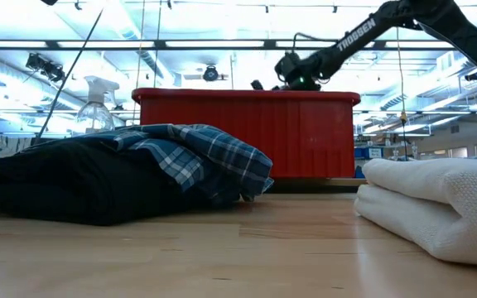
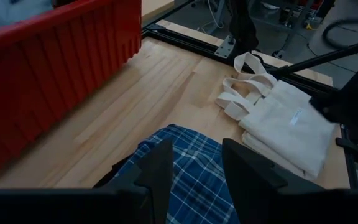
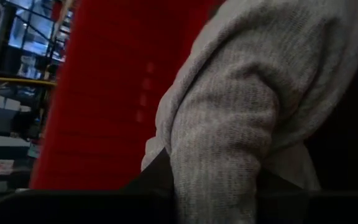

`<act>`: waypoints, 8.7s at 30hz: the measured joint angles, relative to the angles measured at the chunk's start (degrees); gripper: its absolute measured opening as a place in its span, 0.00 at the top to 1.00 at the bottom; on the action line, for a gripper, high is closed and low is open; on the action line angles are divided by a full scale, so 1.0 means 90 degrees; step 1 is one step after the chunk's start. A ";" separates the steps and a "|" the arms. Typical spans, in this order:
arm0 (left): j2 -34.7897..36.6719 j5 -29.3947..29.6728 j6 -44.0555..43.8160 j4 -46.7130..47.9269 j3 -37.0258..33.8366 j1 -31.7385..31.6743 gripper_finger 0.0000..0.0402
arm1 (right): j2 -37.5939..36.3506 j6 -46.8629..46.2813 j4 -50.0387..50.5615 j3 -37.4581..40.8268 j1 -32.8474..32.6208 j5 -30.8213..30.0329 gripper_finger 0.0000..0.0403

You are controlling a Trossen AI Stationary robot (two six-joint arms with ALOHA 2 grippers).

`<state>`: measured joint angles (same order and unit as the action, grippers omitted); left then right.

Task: Fold laundry
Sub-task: Put the gray shirt into the red bin, then put the blue checkered shirt into the red bin

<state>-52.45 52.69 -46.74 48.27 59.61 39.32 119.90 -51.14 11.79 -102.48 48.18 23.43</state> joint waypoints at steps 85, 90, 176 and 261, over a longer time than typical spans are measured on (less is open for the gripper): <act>0.0000 -0.0386 -0.0046 -0.0046 0.0000 0.0001 0.64 | -0.0736 0.2130 0.3692 -0.3463 -0.2054 0.0991 0.14; 0.0000 -0.0386 -0.0049 -0.0002 0.0000 0.0001 0.64 | -0.0736 0.2134 0.4155 -0.3458 -0.2430 0.0839 0.14; 0.0095 -0.6486 0.1260 -0.4700 -0.4027 -0.2894 0.85 | -0.2878 -0.0127 -0.0385 0.4657 -0.4104 -0.0375 0.14; 0.1760 -0.4883 -0.0166 -0.8121 -0.5037 -0.2886 0.87 | -0.0556 -0.1575 -0.2359 0.1980 -0.3903 0.1833 0.89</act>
<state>-36.61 8.73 -48.23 -24.81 14.28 13.34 114.90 -65.32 -9.44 -84.66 13.05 39.93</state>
